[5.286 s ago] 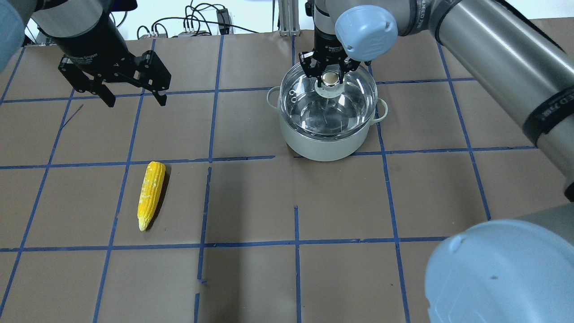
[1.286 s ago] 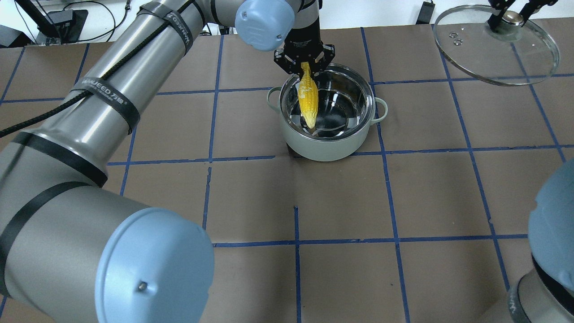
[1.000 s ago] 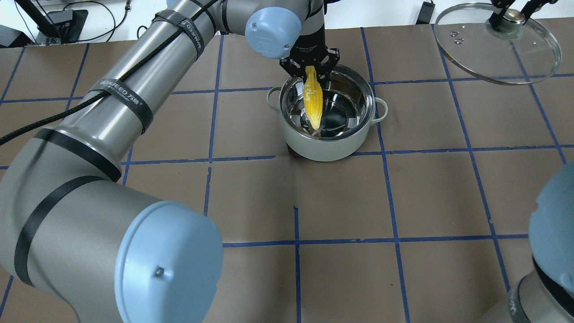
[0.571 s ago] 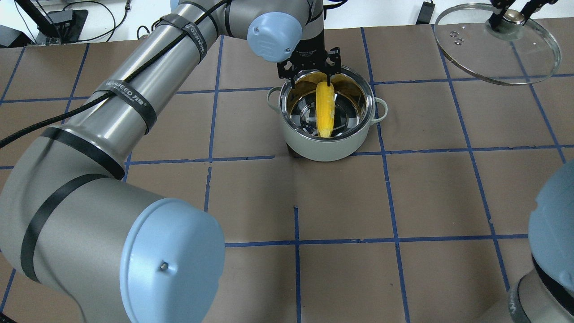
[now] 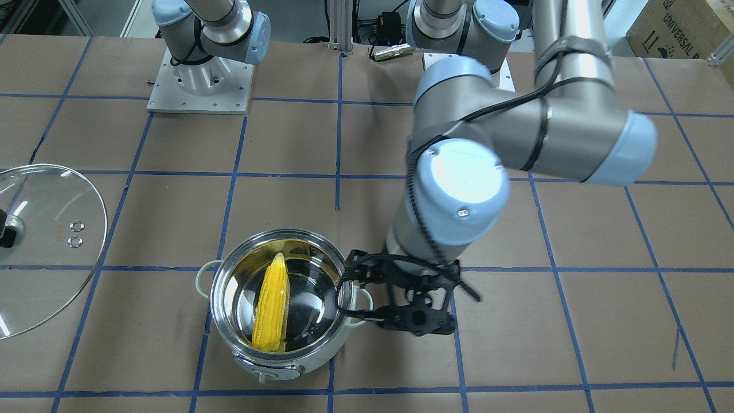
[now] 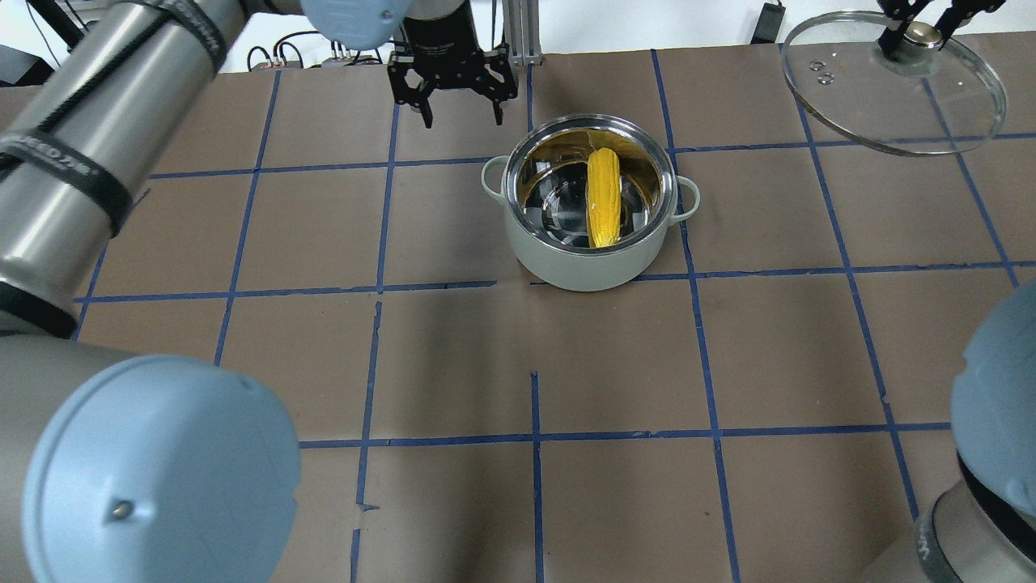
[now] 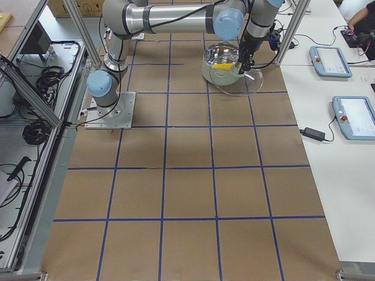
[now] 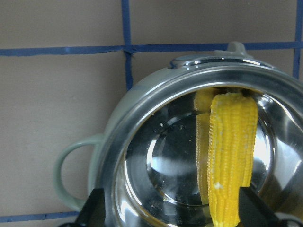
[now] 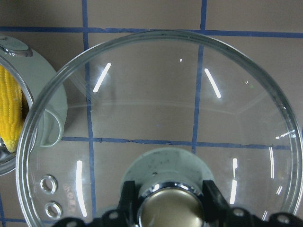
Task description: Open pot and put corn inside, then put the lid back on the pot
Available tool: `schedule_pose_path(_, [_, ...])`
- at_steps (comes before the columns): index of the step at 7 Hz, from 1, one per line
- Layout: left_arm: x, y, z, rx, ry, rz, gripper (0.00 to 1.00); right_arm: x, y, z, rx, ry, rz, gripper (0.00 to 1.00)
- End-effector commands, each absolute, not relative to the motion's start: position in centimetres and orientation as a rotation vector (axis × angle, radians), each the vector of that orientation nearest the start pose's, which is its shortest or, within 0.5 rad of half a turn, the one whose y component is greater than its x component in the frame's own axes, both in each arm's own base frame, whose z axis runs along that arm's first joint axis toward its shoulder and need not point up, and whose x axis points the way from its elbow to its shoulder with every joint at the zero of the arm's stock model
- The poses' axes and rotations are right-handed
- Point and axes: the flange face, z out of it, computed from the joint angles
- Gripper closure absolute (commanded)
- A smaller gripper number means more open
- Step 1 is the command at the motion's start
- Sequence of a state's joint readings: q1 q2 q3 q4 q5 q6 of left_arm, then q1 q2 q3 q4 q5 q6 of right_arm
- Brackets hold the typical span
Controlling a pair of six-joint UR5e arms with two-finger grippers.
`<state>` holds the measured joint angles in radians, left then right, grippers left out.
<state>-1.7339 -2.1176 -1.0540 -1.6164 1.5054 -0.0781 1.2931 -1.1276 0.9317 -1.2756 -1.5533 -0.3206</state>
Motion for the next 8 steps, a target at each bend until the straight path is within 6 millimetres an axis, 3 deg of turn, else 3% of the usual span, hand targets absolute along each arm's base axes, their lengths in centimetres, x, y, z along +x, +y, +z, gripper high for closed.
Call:
schedule_pose_path(1, [-16.9,-60.4,45.6,0.135,3.132,0.197,0.0,-4.9,-67.0,51.0,-0.065,3.091,0.139,0.91])
schedule_pose_path(3, [-13.6,-51.2,48.7,0.133,3.137,0.152,0.0,-4.6,-67.0,51.0,-0.067,3.09,0.139,0.91])
schedule_pose_path(4, [-12.9,-48.6,51.7,0.116,3.125,0.067,0.0,-4.6,-67.0,51.0,-0.065,3.09,0.139,0.91])
schedule_pose_path(5, [-12.6,-47.2,53.6,0.115,3.078,0.042,0.0,-4.5,-67.1,51.0,-0.063,3.091,0.137,0.91])
schedule_pose_path(6, [-12.8,-46.2,53.0,0.116,3.079,0.079,0.0,-3.6,-67.2,51.2,-0.074,3.094,0.119,0.91])
schedule_pose_path(8, [-12.9,-47.2,52.6,0.134,3.086,0.046,0.0,3.2,-67.8,50.9,-0.041,3.121,0.08,0.91])
